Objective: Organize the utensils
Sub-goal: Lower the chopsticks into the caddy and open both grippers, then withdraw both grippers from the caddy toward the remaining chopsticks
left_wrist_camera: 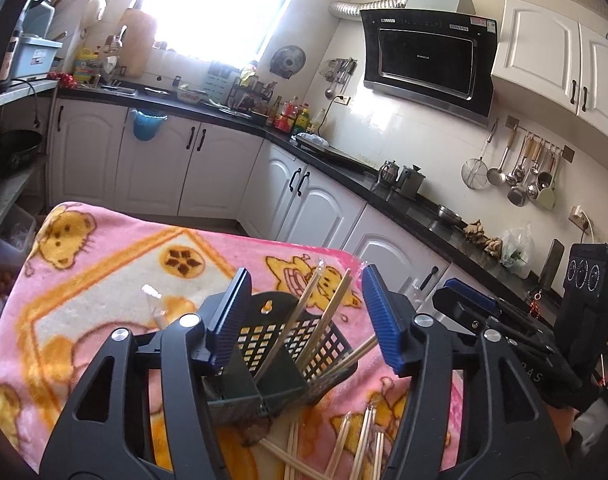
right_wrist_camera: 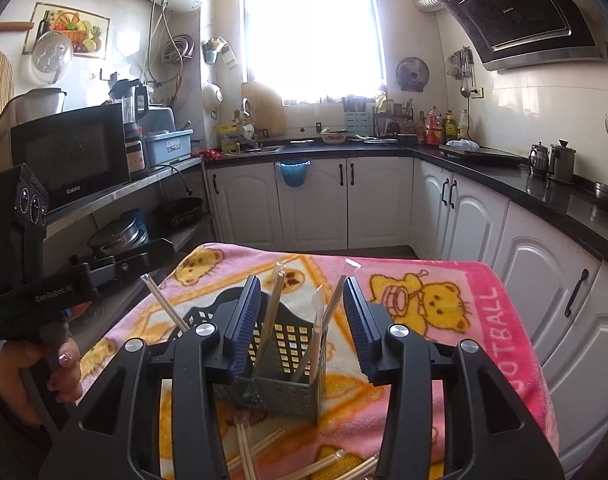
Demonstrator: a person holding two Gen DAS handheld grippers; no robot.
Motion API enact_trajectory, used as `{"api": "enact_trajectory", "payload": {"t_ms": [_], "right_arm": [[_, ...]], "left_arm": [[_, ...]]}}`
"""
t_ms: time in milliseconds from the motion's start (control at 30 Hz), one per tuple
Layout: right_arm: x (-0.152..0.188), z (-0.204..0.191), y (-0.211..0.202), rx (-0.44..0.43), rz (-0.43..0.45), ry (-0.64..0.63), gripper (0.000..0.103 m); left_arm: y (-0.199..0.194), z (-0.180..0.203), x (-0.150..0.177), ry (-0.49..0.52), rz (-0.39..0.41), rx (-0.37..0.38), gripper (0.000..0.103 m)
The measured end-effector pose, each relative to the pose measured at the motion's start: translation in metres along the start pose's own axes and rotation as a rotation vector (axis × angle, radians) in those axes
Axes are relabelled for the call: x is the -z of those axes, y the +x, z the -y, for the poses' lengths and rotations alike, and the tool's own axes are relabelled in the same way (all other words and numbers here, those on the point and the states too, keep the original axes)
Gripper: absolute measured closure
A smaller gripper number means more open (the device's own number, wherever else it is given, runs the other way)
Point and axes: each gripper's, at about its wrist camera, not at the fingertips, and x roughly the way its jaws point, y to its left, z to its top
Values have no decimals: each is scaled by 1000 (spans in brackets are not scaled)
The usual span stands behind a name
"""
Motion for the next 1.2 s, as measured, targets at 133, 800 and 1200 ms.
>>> {"api": "enact_trajectory", "payload": {"t_ms": [133,800,1200], "right_arm": [[4,0,-4,1,-2,-2,56],[33,-16,-22,-3,-26,-26,46],[54,-26,-30,-29,-60,-37,44]], "left_arm": [[-5,-3,6,-2,-5,-5,44],[-23,-11,31,-21,-24,-24,14],[-25,-19,51,-47,-72,-44,11]]}}
